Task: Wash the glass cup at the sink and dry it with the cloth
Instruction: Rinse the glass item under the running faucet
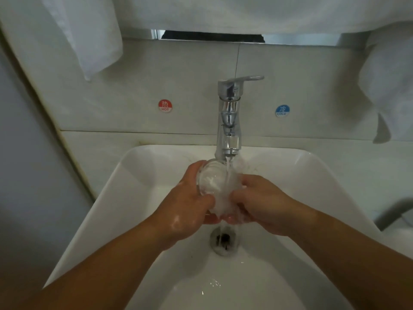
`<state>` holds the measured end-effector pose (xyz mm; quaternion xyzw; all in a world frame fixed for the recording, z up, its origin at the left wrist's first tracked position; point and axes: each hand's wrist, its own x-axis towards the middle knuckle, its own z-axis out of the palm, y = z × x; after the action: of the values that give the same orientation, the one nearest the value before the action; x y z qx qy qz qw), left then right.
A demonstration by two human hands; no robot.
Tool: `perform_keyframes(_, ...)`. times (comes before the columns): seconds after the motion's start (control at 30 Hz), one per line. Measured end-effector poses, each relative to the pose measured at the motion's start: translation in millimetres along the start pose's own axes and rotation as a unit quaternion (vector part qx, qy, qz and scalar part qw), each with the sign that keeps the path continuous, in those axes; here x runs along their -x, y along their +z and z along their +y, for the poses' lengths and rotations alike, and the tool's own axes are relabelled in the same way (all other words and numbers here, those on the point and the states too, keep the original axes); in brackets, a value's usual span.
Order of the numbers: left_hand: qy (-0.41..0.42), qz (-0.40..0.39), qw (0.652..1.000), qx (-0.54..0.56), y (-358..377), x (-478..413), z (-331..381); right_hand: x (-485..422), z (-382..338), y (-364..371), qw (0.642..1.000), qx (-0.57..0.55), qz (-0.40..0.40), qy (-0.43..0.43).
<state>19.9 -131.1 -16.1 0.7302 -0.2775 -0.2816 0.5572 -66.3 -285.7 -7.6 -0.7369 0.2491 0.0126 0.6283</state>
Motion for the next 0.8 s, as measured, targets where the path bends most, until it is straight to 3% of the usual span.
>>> perform_keyframes(0.07, 0.009, -0.011, 0.996, -0.089, -2.6, -1.3, 0.4, -2.4, 2.1, -2.3, 0.989, 0.14, 0.046, -0.032)
perform_keyframes(0.13, 0.009, -0.032, 0.989, -0.141, -2.2, -0.2, 1.8, -3.5, 3.1, -2.2, 0.978, 0.194, 0.06, -0.044)
perform_keyframes(0.2, 0.007, -0.016, 0.993, -0.12, -1.2, 1.1, 3.1, -4.5, 2.1, -0.5, 0.983, 0.167, 0.062, -0.042)
perform_keyframes(0.3, 0.011, 0.07, 0.996, -0.049, 0.3, 0.8, 1.9, -4.0, -1.4, 3.8, 0.996, 0.056, 0.062, -0.036)
perform_keyframes(0.4, 0.066, 0.125, 0.987, -0.071, 4.9, 2.5, -2.5, 0.7, -7.6, 6.7, 0.998, -0.06, 0.014, -0.016)
perform_keyframes(0.57, 0.087, 0.083, 0.988, -0.099, 3.4, 0.7, -3.2, 4.2, -7.8, 1.0, 0.987, 0.12, 0.087, -0.059)
perform_keyframes(0.63, 0.071, 0.09, 0.991, -0.074, 4.3, 0.6, -2.7, 3.9, -7.5, 2.5, 0.99, 0.091, 0.086, -0.064)
perform_keyframes(0.73, 0.082, 0.127, 0.986, -0.064, 8.8, 2.8, -5.0, 10.7, -11.6, 8.4, 0.998, -0.033, 0.022, -0.048)
perform_keyframes(0.8, 0.107, 0.127, 0.982, -0.092, 10.6, 4.3, -6.0, 14.3, -13.9, 8.9, 0.999, -0.039, -0.002, -0.038)
